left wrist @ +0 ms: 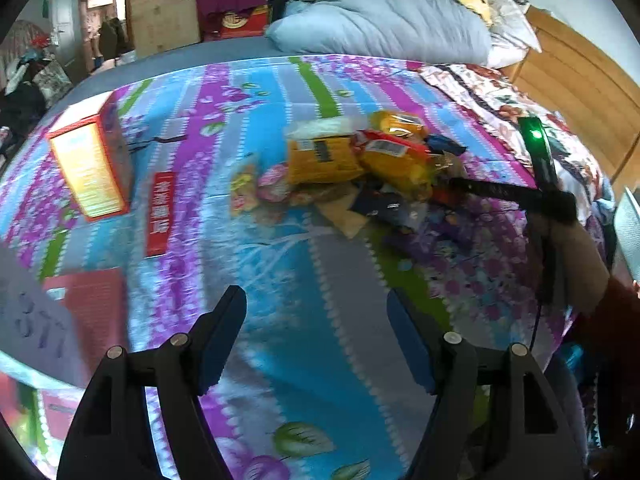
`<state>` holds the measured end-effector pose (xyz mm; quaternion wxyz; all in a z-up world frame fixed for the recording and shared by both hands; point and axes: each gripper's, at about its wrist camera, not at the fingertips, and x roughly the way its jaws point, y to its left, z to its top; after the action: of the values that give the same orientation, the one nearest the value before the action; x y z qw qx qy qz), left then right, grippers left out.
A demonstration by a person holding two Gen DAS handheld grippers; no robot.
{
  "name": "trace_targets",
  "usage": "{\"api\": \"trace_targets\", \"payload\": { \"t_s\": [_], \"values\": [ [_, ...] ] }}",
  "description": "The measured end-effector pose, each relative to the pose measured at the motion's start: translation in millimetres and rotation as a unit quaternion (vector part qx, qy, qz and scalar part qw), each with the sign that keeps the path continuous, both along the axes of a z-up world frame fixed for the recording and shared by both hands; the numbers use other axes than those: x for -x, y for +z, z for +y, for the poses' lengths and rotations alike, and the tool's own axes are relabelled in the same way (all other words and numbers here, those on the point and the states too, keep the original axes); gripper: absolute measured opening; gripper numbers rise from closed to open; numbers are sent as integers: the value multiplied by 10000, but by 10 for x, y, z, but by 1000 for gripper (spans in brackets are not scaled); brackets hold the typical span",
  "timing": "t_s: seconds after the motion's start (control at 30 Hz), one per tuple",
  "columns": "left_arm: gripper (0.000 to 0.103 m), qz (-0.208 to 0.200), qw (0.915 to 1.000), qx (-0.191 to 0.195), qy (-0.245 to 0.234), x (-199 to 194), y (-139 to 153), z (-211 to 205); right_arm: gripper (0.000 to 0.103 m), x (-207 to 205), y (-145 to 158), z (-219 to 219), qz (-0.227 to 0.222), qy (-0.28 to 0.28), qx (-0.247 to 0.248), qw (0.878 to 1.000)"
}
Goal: Organize snacks
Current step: 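Move both tools back over the snack pile, then grasp a purple Govind chocolate packet with the left tool while the right tool grasps a white sachet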
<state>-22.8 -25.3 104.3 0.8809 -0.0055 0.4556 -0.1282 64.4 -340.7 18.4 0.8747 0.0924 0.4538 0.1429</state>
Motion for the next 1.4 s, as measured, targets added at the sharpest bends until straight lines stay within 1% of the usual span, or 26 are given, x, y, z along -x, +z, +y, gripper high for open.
{"api": "trace_targets", "payload": {
  "t_s": [0.07,0.13,0.17,0.23,0.3,0.37,0.47,0.5,0.57,0.6,0.63,0.67,0.73,0.8,0.83,0.9,0.93,0.97,1.03,1.13,1.17,1.2,1.23,1.3,1.37,1.4],
  "values": [
    [74,-33,9997,94,-215,-55,-42,-99,27,202,56,-57,-18,-107,-376,9992],
    [74,-161,9977,216,-621,-122,-99,-270,22,459,113,-145,-35,-273,-793,9965],
    [72,-199,9959,279,-842,-164,-131,-369,18,546,124,-178,-24,-347,-931,9950],
    [70,-214,9908,384,-1283,-279,-230,-586,17,743,113,-249,70,-466,-1201,9917],
    [68,-141,9863,476,-1576,-434,-376,-777,16,888,86,-275,159,-469,-1252,9909],
    [68,-151,9839,525,-1700,-563,-508,-921,16,951,46,-287,236,-451,-1224,9912],
    [68,101,9859,501,-1593,-777,-732,-1036,17,943,-6,-306,311,-456,-1166,9916],
    [68,181,9864,542,-1543,-830,-791,-1049,20,909,-27,-300,348,-429,-1145,9919],
    [68,239,9880,552,-1423,-894,-864,-1048,21,866,-51,-270,367,-337,-1066,9931],
    [67,251,9883,557,-1396,-910,-878,-1054,22,848,-59,-256,376,-297,-1020,9936],
    [64,226,9887,505,-1390,-904,-879,-1068,27,832,-70,-234,379,-258,-950,9944],
    [59,201,9894,419,-1379,-899,-881,-1082,34,818,-96,-219,416,-208,-922,9947],
    [54,169,9899,348,-1362,-889,-885,-1077,46,783,-151,-180,506,-155,-908,9945],
    [47,141,9899,325,-1373,-850,-870,-1085,46,798,-124,-156,391,-217,-713,9964],
    [46,122,9898,293,-1386,-817,-855,-1071,49,813,-97,-142,315,-239,-615,9973],
    [45,85,9904,214,-1360,-727,-821,-1038,58,861,-43,-90,152,-214,-403,9988],
    [44,96,9907,211,-1338,-686,-811,-1009,65,875,-26,-51,91,-172,-276,9994],
    [44,92,9911,235,-1310,-642,-794,-987,68,890,-20,2,32,-112,-102,9999],
    [44,62,9919,307,-1235,-551,-749,-947,69,877,-68,112,25,47,225,9997],
    [44,19,9934,418,-1072,-448,-663,-874,69,841,-157,198,106,185,423,9989],
    [44,-15,9936,441,-1044,-423,-627,-851,64,841,-159,180,92,175,428,9989],
    [44,-73,9938,461,-1007,-388,-563,-821,56,819,-159,172,93,167,469,9987],
    [44,-116,9940,463,-986,-367,-519,-811,44,797,-161,168,95,172,505,9985],
    [44,-248,9942,465,-933,-307,-389,-765,42,796,-147,147,90,149,421,9990],
    [44,-423,9940,468,-893,-234,-220,-708,36,873,-78,149,-10,152,357,9992],
    [44,-512,9938,472,-868,-189,-127,-674,36,908,-29,159,-69,144,346,9993]
  ]
}}
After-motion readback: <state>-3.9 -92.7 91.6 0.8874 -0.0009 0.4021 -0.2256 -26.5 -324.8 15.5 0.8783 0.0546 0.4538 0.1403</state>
